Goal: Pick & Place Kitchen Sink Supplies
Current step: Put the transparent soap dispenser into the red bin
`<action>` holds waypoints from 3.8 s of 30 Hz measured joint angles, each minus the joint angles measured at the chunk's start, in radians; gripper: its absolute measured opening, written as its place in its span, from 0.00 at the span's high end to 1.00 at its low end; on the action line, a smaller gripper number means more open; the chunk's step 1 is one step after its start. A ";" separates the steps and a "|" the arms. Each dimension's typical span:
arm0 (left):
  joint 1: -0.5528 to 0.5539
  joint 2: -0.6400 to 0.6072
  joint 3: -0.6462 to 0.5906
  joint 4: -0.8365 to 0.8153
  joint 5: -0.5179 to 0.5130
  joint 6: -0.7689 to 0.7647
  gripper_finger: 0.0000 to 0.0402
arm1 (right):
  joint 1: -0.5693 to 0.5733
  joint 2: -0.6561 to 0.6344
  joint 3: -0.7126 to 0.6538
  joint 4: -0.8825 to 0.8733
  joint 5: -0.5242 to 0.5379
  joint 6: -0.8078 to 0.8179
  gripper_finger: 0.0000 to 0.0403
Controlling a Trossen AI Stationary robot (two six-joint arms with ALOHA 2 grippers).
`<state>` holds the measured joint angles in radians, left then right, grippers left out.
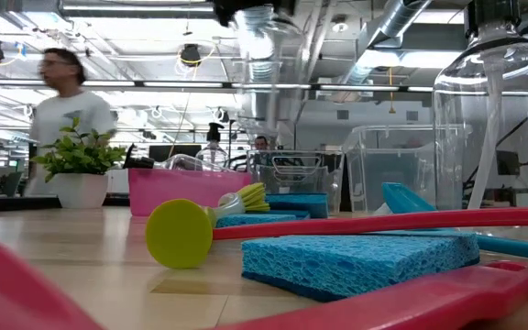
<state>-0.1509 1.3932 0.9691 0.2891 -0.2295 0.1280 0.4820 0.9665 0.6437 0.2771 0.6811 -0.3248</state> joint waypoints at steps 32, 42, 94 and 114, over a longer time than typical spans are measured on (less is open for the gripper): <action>0.555 -0.561 -0.564 0.160 -0.130 -0.028 0.81 | -0.009 0.000 0.000 0.000 -0.003 0.001 0.55; 0.637 -0.445 -0.647 0.351 -0.092 -0.053 0.80 | -0.044 0.002 0.000 -0.004 -0.003 0.019 0.55; 0.692 -0.201 -0.649 0.466 -0.121 -0.123 0.37 | -0.051 0.003 0.000 -0.008 -0.004 0.065 0.37; 0.681 -0.447 -0.658 0.207 -0.170 -0.073 0.34 | -0.051 0.003 0.000 0.001 0.006 0.080 0.37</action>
<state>0.5297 0.9464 0.3115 0.4964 -0.3992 0.0546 0.4313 0.9691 0.6437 0.2778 0.6874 -0.2449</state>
